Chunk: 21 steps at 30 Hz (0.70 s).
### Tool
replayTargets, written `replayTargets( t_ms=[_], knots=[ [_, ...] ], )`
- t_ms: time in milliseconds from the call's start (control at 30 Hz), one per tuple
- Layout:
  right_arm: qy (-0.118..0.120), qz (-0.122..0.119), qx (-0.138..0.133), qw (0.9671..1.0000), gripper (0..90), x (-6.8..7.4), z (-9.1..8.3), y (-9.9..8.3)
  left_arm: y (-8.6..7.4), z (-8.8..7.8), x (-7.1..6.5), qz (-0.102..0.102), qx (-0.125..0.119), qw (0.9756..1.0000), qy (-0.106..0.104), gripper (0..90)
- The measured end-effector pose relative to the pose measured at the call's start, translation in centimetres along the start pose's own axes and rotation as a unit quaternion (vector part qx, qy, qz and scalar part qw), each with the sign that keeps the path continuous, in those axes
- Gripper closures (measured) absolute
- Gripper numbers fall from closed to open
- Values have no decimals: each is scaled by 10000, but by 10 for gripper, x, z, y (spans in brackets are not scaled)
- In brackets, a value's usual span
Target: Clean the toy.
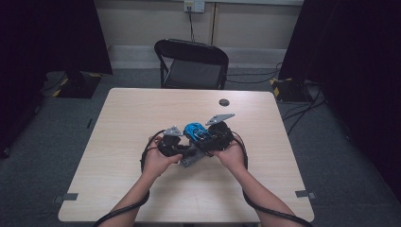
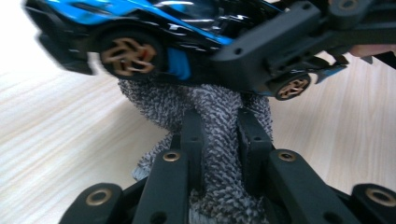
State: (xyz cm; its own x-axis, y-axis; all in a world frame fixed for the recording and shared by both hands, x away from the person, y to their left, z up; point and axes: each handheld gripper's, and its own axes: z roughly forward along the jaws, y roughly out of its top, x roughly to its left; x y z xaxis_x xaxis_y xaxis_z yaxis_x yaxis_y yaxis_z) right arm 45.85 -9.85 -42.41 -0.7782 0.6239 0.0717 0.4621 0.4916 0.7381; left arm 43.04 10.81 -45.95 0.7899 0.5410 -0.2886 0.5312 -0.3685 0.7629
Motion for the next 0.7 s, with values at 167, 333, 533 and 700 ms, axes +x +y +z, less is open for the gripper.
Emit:
replayTargets(
  t_ms=[167, 333, 533, 700],
  knots=[
    [-3, 19, -9, 10000, 282, 0, 2, 1, -1, 3, -4, 41, 36, 10000, -54, 758],
    [2, 35, -18, 10000, 282, 0, 4, 3, -3, 9, -11, 95, 94, 9998, -166, 759],
    [18, 67, -25, 10000, 282, -1, 6, 4, -6, 14, -17, 174, 165, 9992, -320, 758],
    [26, 76, -21, 10000, 282, 0, 6, 5, -9, 19, -26, 212, 233, 9980, -545, 757]
  ],
)
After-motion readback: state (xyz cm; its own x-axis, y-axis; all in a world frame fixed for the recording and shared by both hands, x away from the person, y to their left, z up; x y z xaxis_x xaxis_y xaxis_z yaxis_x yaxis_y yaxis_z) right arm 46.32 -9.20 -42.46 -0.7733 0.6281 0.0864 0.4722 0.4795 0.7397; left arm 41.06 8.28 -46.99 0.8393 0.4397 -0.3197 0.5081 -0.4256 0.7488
